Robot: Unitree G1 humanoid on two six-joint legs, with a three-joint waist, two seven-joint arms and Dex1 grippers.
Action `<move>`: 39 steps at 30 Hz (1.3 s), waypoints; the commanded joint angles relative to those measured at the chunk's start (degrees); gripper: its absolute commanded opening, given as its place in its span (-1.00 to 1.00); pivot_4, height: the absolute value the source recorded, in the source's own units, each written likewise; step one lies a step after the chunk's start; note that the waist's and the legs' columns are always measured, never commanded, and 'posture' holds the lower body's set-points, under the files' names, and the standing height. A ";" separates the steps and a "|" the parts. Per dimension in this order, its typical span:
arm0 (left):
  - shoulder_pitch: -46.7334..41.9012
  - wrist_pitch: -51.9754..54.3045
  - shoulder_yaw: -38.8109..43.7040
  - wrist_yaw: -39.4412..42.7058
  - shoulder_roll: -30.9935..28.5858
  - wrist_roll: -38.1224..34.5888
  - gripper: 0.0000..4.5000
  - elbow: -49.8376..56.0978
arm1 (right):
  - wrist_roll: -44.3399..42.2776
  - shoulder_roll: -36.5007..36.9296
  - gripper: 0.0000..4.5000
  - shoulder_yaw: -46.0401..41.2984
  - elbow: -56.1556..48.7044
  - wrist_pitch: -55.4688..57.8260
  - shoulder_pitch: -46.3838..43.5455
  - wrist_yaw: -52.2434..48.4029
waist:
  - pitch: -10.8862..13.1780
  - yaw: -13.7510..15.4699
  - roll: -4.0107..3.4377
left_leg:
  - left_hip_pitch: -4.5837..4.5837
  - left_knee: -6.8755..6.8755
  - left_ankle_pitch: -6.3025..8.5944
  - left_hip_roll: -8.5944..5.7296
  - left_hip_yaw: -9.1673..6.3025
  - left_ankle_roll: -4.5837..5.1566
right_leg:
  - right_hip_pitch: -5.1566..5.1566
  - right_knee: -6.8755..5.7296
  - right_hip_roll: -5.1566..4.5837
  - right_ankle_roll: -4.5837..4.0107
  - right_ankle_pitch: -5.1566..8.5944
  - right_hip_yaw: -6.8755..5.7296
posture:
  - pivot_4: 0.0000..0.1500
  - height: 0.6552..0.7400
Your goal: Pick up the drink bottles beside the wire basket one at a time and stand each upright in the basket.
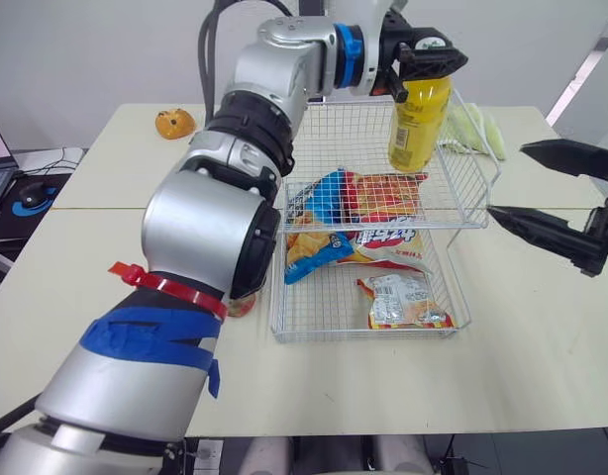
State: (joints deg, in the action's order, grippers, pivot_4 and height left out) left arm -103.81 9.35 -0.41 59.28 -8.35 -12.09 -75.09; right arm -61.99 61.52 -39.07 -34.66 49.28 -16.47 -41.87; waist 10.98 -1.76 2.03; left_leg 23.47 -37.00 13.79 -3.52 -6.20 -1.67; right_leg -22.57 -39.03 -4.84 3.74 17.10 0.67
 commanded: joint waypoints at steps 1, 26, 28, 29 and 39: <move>-4.15 -1.41 2.52 -0.97 0.38 0.63 -0.39 0.99 | -0.73 1.04 1.00 -3.19 -0.56 -0.59 -0.26 1.95 | 0.00 0.01 0.00 | 0.00 0.00 0.00 0.00 0.00 0.00 | 0.00 0.00 0.00 0.00 0.00 0.01 | 1.00 1.00; -4.15 9.35 7.74 15.33 -10.29 1.83 0.98 5.54 | -1.73 1.26 1.00 -4.48 -1.07 -1.19 -0.50 4.78 | -0.03 -0.47 -0.07 | -0.06 0.01 -0.03 0.02 0.07 0.03 | 0.01 -0.08 0.04 0.04 -0.03 0.05 | 1.00 1.00; -1.80 9.39 6.75 18.46 -12.56 2.15 0.98 8.71 | -2.31 1.41 1.00 -4.25 -1.06 -1.30 -0.46 4.18 | -0.03 -0.38 -0.08 | -0.07 0.00 -0.04 0.03 0.06 0.03 | 0.01 -0.10 0.05 0.04 -0.03 0.05 | 1.00 1.00; -0.46 11.10 6.78 19.03 -14.16 1.87 0.98 10.69 | -2.44 1.55 1.00 -3.78 -0.93 -1.35 -0.57 3.96 | -0.03 -0.16 -0.08 | -0.09 -0.03 -0.04 0.02 0.03 0.03 | 0.06 -0.09 0.05 0.04 -0.03 0.03 | 1.00 1.00; 30.63 36.60 14.59 11.75 -35.82 -7.24 0.98 58.85 | -3.03 2.70 1.00 6.94 1.53 -3.48 -6.25 -1.38 | -0.03 -1.52 -0.11 | -0.29 -0.05 -0.07 0.14 -0.18 0.02 | 0.16 -0.11 0.11 0.06 -0.09 0.22 | 1.00 1.00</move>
State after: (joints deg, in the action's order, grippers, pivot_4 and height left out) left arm -73.83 42.40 11.70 72.96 -41.98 -16.30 -25.55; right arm -64.79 63.34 -32.36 -33.77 47.54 -20.93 -42.52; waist 10.95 -3.29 1.92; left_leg 23.18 -37.09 13.73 -3.38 -6.38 -1.65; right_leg -22.40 -39.12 -4.74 3.79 17.00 0.88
